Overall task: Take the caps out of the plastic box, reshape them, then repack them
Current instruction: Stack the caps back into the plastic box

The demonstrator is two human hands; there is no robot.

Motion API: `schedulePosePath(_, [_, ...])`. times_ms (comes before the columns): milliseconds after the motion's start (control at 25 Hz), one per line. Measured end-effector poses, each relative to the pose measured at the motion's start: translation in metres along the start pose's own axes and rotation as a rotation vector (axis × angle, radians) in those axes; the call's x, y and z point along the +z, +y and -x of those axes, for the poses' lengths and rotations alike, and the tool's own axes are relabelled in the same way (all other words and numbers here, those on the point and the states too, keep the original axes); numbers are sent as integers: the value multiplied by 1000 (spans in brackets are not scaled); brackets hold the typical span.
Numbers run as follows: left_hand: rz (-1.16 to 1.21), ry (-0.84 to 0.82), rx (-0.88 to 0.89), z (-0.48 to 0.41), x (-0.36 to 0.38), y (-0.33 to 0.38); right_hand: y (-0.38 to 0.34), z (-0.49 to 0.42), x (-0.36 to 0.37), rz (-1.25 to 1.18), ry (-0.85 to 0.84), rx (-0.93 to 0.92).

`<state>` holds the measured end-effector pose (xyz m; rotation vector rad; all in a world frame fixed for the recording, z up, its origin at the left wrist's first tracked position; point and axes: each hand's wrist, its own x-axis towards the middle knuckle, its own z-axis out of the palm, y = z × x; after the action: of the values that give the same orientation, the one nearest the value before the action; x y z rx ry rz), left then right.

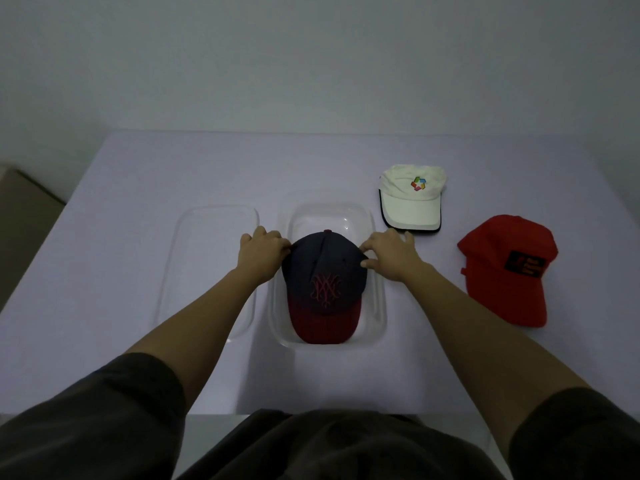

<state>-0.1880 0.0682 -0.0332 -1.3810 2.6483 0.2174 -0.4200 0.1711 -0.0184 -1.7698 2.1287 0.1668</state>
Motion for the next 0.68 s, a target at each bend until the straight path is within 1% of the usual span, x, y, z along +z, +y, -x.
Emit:
schedulePosePath(120, [68, 15, -66, -1, -2, 3, 6, 0, 2, -109, 7, -45])
schedulePosePath(200, [117, 127, -81, -2, -7, 5, 10, -1, 3, -178, 115, -111])
schedulePosePath(280, [291, 259, -31, -8, -20, 19, 21, -2, 1, -286, 240, -168])
schedulePosePath(360, [463, 297, 60, -19, -34, 44, 35, 1, 0, -380, 313, -152])
schedulePosePath(440, [533, 282, 141, -28, -44, 75, 53, 7, 1, -418, 396, -117])
schedulePosePath(560, [625, 237, 221, -41, -49, 130, 96, 22, -1, -448, 522, -14])
schedulePosePath(600, [660, 200, 221, -46, -49, 150, 113, 31, -2, -451, 557, 29])
schedulePosePath(680, [759, 71, 165, -55, -48, 187, 147, 51, 1, -455, 638, 137])
